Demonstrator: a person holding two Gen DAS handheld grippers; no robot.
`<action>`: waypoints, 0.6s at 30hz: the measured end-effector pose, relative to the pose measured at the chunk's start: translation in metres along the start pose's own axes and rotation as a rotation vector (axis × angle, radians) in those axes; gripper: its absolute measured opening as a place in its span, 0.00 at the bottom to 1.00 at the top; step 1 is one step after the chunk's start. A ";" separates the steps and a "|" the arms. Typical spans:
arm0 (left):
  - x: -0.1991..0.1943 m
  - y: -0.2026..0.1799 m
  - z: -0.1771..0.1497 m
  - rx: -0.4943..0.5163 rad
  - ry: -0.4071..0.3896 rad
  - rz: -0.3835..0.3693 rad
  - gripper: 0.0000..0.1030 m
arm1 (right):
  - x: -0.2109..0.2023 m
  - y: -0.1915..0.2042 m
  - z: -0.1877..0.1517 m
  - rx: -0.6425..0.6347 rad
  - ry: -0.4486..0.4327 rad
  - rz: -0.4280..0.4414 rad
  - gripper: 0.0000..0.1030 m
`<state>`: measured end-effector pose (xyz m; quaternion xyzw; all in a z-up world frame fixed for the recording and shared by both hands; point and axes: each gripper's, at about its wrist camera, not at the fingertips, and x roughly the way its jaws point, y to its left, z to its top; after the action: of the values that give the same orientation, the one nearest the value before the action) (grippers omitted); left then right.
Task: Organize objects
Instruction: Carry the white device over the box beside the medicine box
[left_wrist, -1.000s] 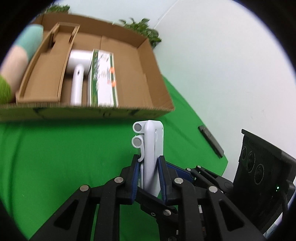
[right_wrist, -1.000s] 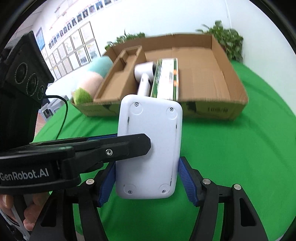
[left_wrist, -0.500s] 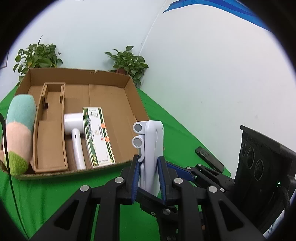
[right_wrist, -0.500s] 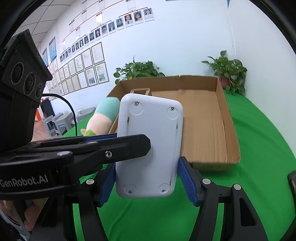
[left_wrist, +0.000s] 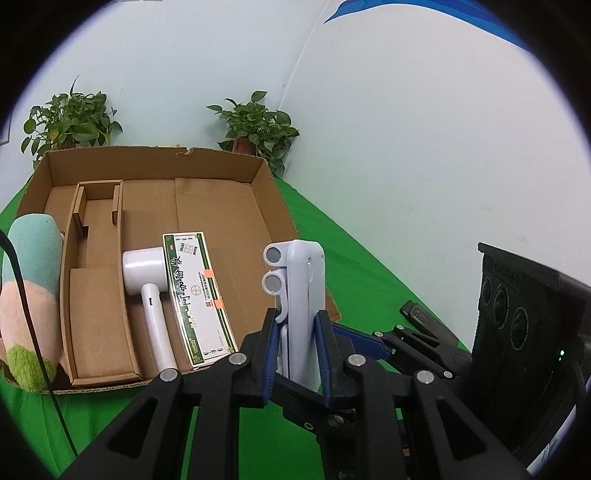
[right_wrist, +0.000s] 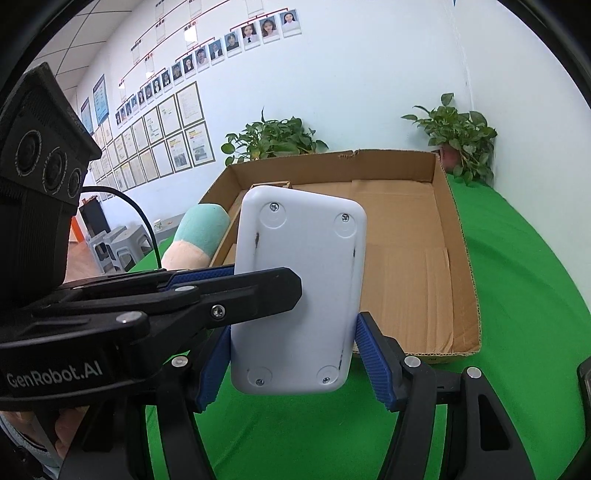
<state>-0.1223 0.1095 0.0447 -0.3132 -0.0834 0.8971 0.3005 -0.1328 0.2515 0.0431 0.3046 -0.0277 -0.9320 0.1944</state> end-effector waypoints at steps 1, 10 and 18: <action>0.002 0.002 0.001 -0.001 0.001 0.001 0.18 | 0.004 -0.003 0.002 0.003 0.003 0.004 0.61; 0.028 0.011 0.013 -0.014 0.029 -0.019 0.18 | 0.032 -0.024 0.013 0.009 0.027 -0.010 0.61; 0.056 0.016 0.020 -0.055 0.069 -0.032 0.18 | 0.054 -0.045 0.015 0.036 0.066 -0.030 0.61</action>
<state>-0.1766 0.1302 0.0264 -0.3509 -0.1027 0.8782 0.3085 -0.1972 0.2715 0.0171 0.3390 -0.0334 -0.9236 0.1758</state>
